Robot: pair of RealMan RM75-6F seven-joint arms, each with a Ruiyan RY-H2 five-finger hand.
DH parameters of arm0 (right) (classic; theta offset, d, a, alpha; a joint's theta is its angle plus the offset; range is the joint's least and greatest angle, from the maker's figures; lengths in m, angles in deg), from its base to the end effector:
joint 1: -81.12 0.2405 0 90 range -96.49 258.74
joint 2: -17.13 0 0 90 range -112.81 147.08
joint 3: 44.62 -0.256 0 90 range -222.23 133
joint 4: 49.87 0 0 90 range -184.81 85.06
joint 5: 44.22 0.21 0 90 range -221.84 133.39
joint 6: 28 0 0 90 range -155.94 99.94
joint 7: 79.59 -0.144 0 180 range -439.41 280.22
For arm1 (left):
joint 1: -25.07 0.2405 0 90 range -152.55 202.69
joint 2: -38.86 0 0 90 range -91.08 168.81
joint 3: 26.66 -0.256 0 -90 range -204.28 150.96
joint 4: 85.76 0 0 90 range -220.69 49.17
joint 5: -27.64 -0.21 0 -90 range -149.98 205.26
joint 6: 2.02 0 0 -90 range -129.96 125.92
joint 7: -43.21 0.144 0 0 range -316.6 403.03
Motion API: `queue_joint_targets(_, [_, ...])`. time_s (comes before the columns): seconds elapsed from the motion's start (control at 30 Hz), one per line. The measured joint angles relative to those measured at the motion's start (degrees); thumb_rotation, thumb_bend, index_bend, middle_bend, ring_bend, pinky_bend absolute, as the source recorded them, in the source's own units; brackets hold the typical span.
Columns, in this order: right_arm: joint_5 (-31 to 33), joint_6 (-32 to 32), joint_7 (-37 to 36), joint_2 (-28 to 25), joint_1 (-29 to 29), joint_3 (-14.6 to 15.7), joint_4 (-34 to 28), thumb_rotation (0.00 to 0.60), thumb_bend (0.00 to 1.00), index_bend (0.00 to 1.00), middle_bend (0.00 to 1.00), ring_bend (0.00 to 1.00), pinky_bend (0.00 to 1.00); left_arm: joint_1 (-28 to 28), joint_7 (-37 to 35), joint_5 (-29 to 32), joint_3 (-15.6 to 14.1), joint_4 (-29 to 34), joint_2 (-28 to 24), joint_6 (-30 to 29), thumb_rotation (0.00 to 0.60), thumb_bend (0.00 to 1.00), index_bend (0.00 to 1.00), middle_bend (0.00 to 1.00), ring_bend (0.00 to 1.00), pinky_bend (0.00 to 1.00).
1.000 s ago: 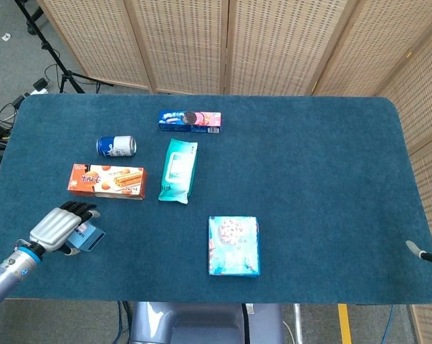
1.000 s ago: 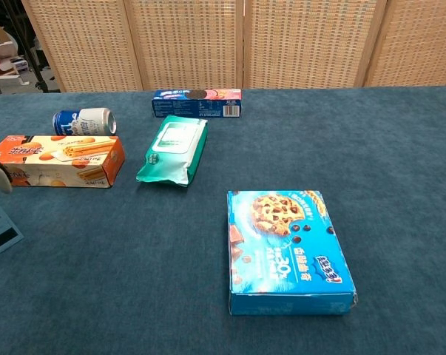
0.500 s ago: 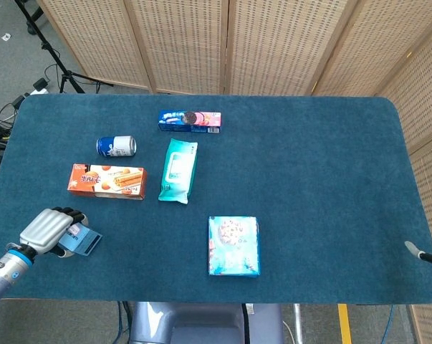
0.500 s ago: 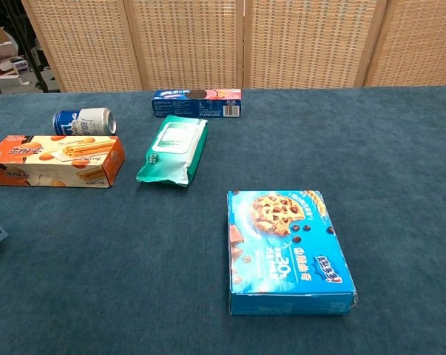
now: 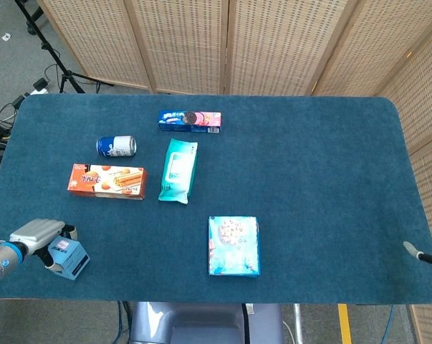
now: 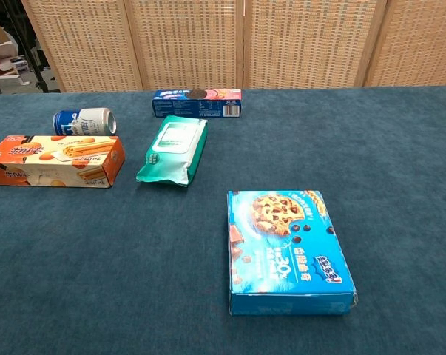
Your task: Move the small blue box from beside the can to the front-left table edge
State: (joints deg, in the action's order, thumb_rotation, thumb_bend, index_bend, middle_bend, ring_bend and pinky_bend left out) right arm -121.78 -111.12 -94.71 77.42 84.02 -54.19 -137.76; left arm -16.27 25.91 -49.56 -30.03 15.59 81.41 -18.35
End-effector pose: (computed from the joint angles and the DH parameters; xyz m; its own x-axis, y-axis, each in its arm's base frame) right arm -0.3460 -0.1930 0.2134 0.2601 0.1183 0.9583 -0.9587 0.1495 0.2417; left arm -0.2777 0.2699 0.1519 0.3448 0.8101 0.4743 0.8801 -0.1032 -0.4635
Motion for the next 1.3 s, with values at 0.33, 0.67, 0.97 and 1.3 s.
queue_joint_targets(0.33, [0.01,0.03,0.04,-0.01,0.06,-0.03,-0.08,0.6,0.0,0.0,0.0,0.0,0.0,-4.56,-4.52,10.19,6.66,-10.93,3.19,23.64,0.6,0.27,0.24,0.05,0.09,0.23])
queue_joint_targets(0.67, [-0.83,-0.6,-0.31,-0.21,-0.14,0.2,-0.64,0.6,0.0,0.0,0.0,0.0,0.0,3.49,-1.2,14.34,15.96,-15.07,6.54,17.62,0.6,0.2,0.0,0.0,0.0,0.0])
queue_joint_targets(0.97, [-0.51,-0.58,-0.97,-0.4,-0.24,0.08,-0.54,0.6,0.0,0.0,0.0,0.0,0.0,14.29,0.76,8.35,23.41,-12.76,7.57,5.3,0.6,0.18,0.0,0.0,0.0,0.0])
queue_joint_targets(1.3, [-1.33,-0.91,-1.77,-0.63,-0.35,0.27,-0.55,0.6,0.0,0.0,0.0,0.0,0.0,25.17,-4.71,-1.03,20.84,-9.29,10.67,-18.96,0.6,0.17,0.0,0.0,0.0,0.0])
